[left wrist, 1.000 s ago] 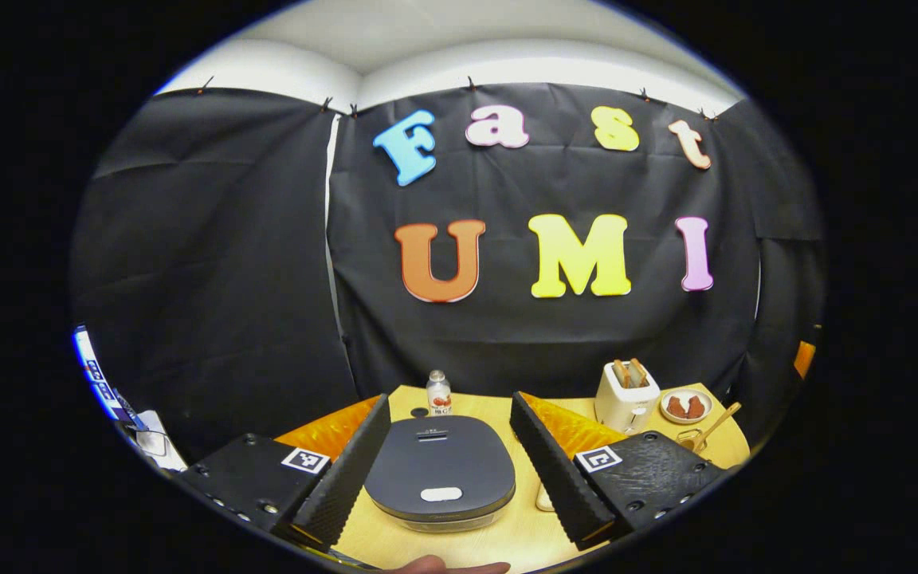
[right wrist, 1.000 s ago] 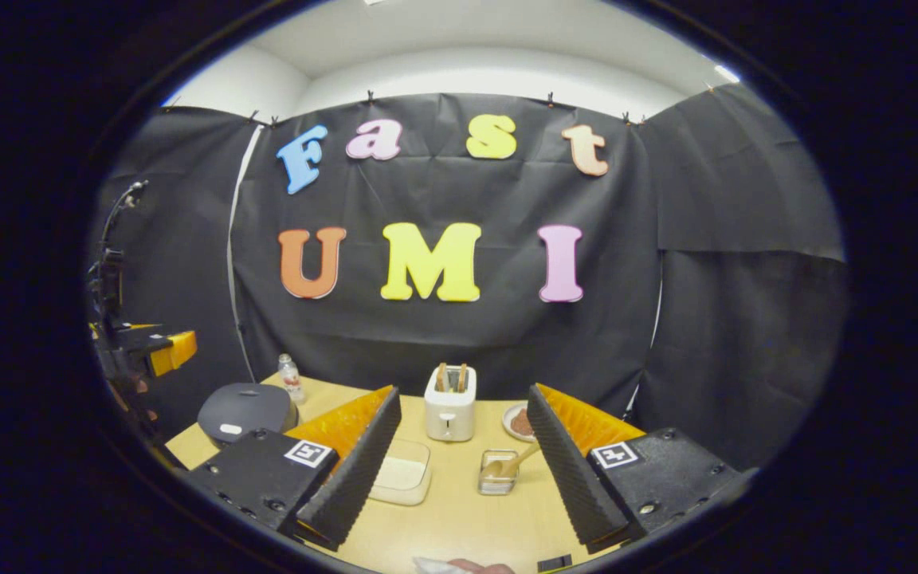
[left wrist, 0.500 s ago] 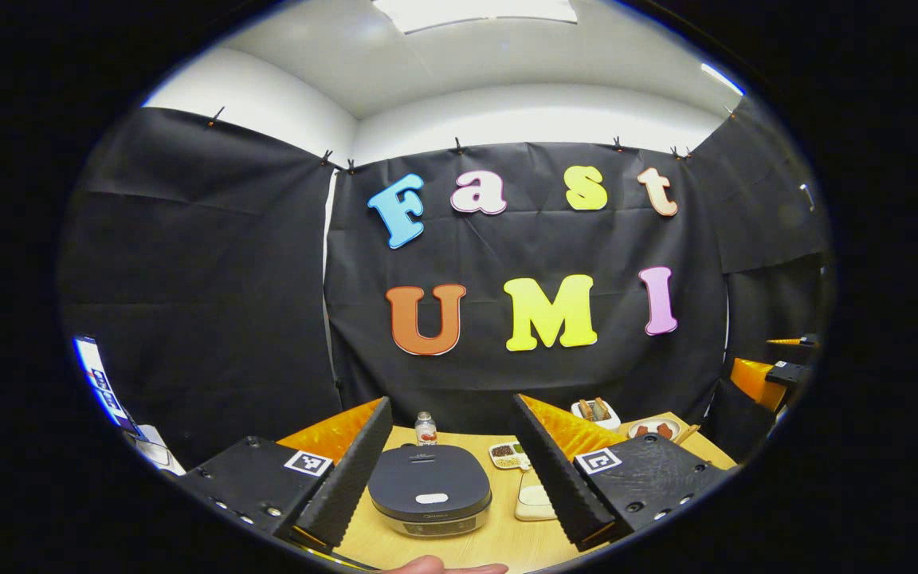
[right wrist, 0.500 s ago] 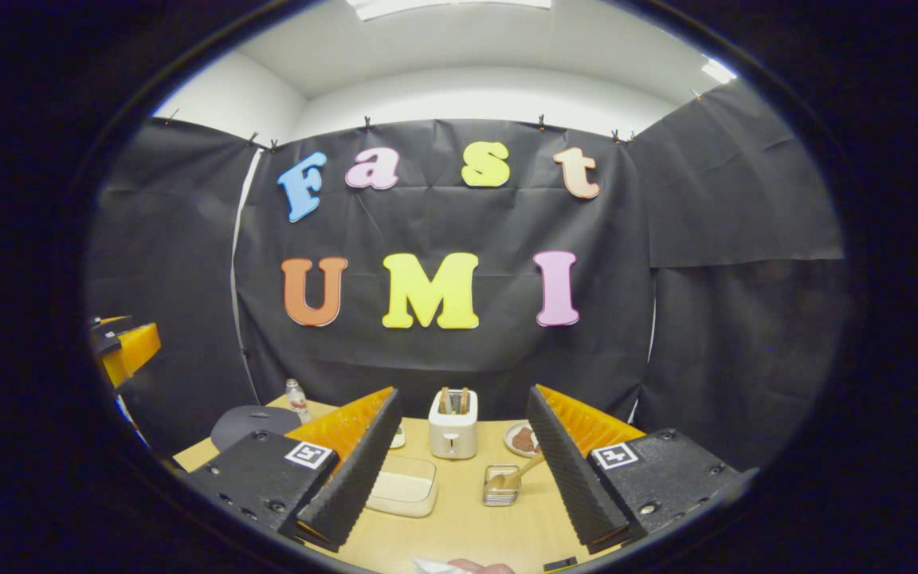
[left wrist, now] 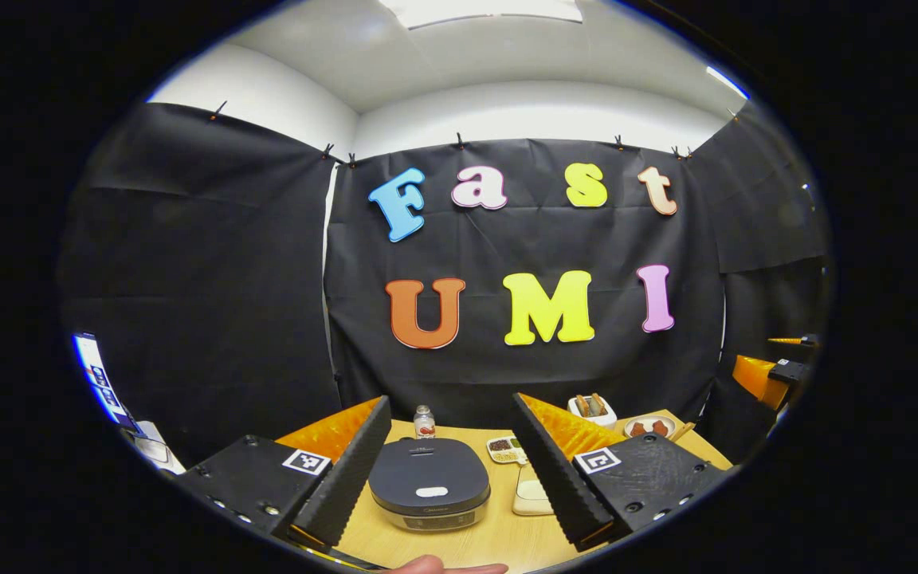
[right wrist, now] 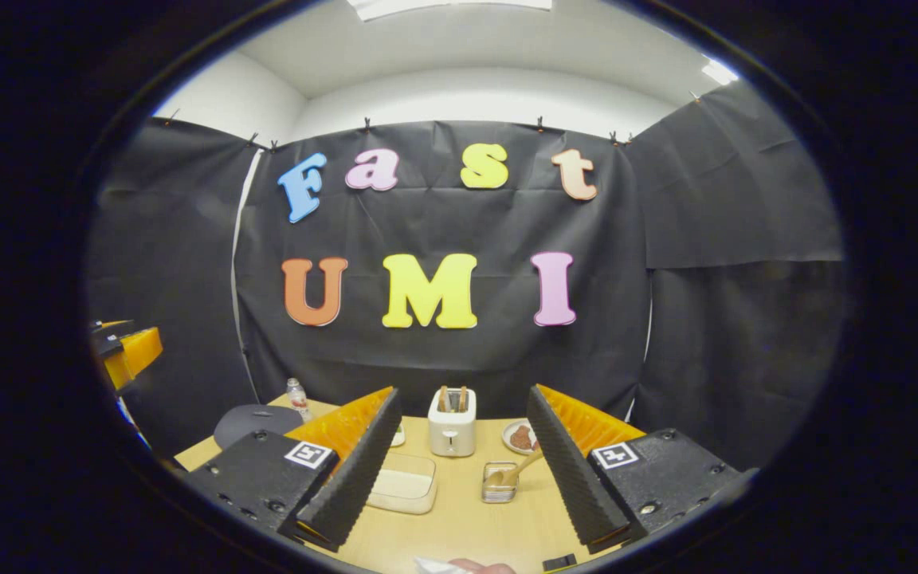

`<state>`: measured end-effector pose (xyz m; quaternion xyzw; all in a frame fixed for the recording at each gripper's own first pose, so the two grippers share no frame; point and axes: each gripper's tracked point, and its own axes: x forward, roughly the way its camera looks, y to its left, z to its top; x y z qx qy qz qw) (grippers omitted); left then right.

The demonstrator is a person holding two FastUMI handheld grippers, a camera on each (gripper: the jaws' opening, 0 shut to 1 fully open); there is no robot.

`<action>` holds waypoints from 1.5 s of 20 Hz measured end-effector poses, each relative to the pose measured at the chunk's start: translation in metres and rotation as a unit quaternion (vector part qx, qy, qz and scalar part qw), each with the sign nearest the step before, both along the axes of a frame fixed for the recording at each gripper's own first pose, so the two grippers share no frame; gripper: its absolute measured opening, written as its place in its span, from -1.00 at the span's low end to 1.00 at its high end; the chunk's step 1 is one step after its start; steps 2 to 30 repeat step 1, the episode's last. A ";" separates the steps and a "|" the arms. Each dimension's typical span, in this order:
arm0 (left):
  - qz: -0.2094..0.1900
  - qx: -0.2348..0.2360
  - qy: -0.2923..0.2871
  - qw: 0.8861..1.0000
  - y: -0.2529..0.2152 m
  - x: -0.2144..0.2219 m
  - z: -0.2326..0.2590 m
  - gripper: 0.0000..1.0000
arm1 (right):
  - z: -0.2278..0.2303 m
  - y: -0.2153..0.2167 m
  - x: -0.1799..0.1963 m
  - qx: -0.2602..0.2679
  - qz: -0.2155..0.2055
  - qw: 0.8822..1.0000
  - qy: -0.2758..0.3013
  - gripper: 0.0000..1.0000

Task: Close the left gripper, press the button to open the rice cooker; take a wooden spoon from the chopstick holder with the right hand, scoop a spoonful of rice and pour it into the rice cooker, then put the wooden spoon back into the chopstick holder.

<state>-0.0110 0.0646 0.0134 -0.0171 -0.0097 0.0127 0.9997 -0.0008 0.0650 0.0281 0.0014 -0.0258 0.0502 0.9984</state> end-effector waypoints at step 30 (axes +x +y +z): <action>0.000 0.002 -0.001 1.000 0.002 0.000 0.001 0.92 | 0.001 0.000 0.000 0.001 0.001 1.000 -0.001 1.00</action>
